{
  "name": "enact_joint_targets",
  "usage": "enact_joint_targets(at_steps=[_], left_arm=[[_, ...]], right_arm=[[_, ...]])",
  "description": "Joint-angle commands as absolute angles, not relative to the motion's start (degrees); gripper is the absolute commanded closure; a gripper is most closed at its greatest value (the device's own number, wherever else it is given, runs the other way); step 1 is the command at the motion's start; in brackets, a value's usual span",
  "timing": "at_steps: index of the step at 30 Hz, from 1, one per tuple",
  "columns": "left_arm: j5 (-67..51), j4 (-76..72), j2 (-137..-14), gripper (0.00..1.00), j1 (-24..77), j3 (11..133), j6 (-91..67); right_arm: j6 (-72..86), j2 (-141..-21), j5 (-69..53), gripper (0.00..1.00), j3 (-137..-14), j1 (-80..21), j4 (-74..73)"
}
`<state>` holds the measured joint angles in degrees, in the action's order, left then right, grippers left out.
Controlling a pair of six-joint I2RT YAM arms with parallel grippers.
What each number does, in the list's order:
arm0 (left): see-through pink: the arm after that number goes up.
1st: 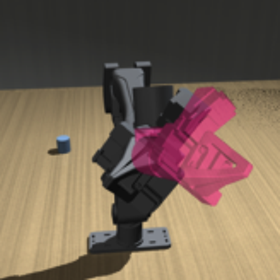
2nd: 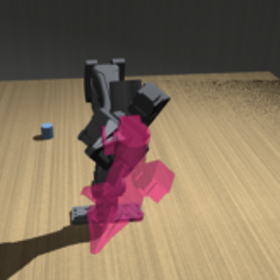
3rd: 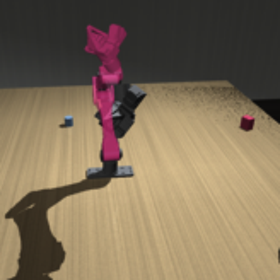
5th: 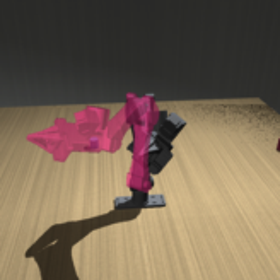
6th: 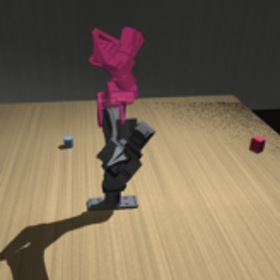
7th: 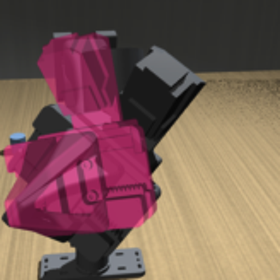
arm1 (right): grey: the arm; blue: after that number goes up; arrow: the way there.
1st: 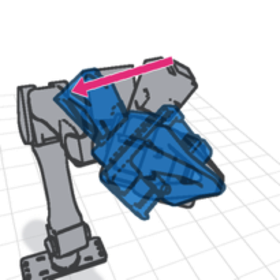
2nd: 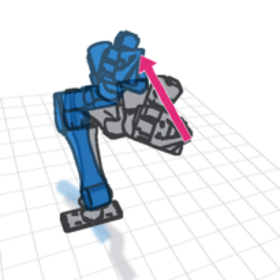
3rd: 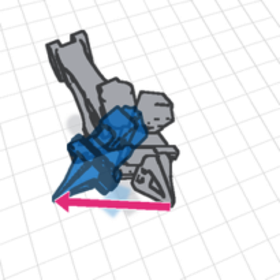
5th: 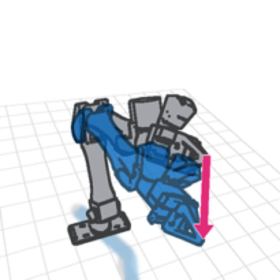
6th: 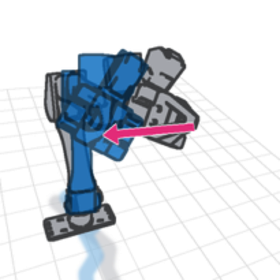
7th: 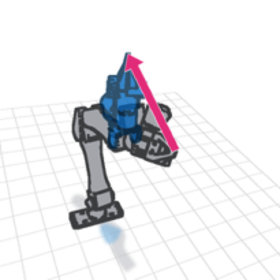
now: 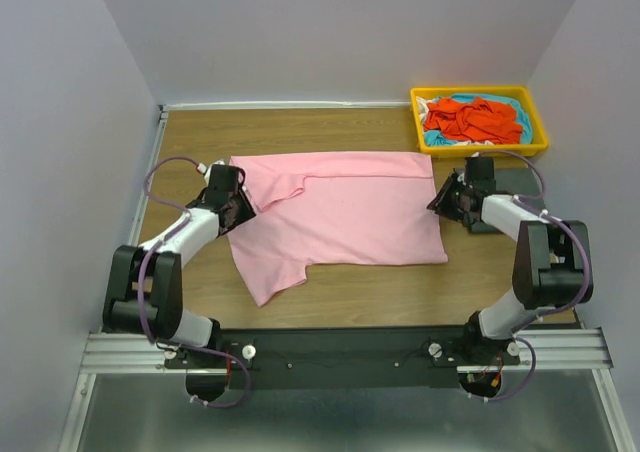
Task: Fold and stack the t-shirts
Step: Fold the tshirt
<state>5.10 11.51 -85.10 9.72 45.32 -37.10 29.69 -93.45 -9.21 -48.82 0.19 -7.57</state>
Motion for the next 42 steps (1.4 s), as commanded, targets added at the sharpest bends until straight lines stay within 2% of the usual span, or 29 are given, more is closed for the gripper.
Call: enact_joint_targets(at_steps=[1, 6, 13, 24, 31, 42], left_arm=[[9.49, 19.06, -75.6, 0.54, 9.4, 41.76, -38.49], [12.3, 28.64, -67.24, 0.52, 9.32, 39.64, -41.13], [10.11, 34.89, -68.64, 0.5, 9.67, 40.08, -42.1], [9.14, 35.95, -76.98, 0.49, 9.67, 41.39, -41.31], [12.65, 40.25, -79.28, 0.56, 9.84, 43.86, -41.04], [12.75, 41.22, -81.83, 0.57, 10.55, 44.82, -41.13]], right_arm=[[27.78, -85.89, -7.3, 0.61, -46.15, -1.04, -15.2], [26.54, -75.53, -5.89, 0.58, -42.9, -1.23, -21.6], [26.46, -67.34, -5.54, 0.57, -40.7, -1.58, -25.4], [25.58, -64.52, -7.56, 0.57, -38.41, -1.49, -25.49], [25.58, -63.11, -8.17, 0.57, -37.62, -1.49, -24.96], [25.93, -61.7, -6.33, 0.57, -36.13, -3.78, -24.17]])
